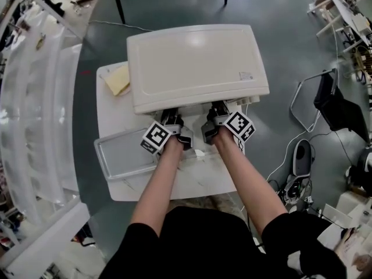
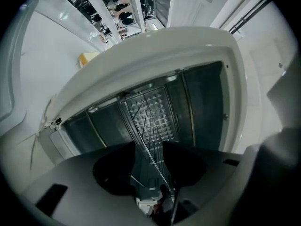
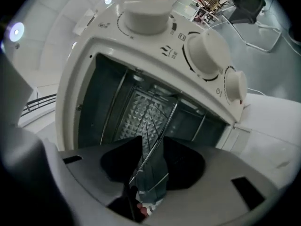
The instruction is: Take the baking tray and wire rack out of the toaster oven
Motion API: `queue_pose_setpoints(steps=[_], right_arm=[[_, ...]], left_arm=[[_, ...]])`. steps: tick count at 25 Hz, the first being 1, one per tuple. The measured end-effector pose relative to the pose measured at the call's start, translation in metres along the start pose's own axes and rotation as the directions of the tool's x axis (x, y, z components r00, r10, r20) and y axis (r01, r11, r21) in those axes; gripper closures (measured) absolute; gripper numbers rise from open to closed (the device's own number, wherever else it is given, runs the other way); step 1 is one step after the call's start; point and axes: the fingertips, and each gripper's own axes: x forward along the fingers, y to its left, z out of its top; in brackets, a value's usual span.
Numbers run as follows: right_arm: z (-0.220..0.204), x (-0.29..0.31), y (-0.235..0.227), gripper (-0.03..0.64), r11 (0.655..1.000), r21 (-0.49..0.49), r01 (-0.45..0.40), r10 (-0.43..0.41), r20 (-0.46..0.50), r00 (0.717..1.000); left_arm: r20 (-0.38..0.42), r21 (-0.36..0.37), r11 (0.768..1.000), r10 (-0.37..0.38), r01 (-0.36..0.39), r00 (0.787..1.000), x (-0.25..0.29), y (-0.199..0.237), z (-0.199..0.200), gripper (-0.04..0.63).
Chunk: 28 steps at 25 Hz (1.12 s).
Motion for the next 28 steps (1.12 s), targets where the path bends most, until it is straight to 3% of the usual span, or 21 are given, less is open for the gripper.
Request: queue_pose_setpoints(steps=[6, 7, 13, 17, 28], right_arm=[[0.006, 0.006, -0.002, 0.487, 1.0, 0.03, -0.003, 0.002, 0.027, 1.0], [0.007, 0.006, -0.004, 0.527, 1.0, 0.026, 0.006, -0.007, 0.033, 0.999], [0.002, 0.005, -0.006, 0.546, 0.997, 0.073, -0.012, 0.009, 0.038, 0.999], [0.002, 0.002, -0.009, 0.555, 0.993, 0.116, -0.013, 0.008, 0.042, 0.999], [-0.009, -0.022, -0.016, 0.561, 0.988, 0.155, -0.021, 0.018, 0.019, 1.0]], left_arm=[[0.03, -0.057, 0.998, -0.015, 0.016, 0.999, 0.01, 0.002, 0.003, 0.432], [0.027, -0.061, 0.998, -0.02, 0.022, 0.999, 0.012, 0.002, 0.003, 0.45], [0.05, -0.114, 0.992, -0.055, 0.06, 0.997, 0.012, 0.004, 0.006, 0.551], [0.08, -0.186, 0.979, -0.068, 0.082, 0.994, 0.007, 0.005, 0.004, 0.563], [0.088, -0.204, 0.977, -0.043, 0.06, 0.995, -0.018, 0.011, -0.01, 0.571]])
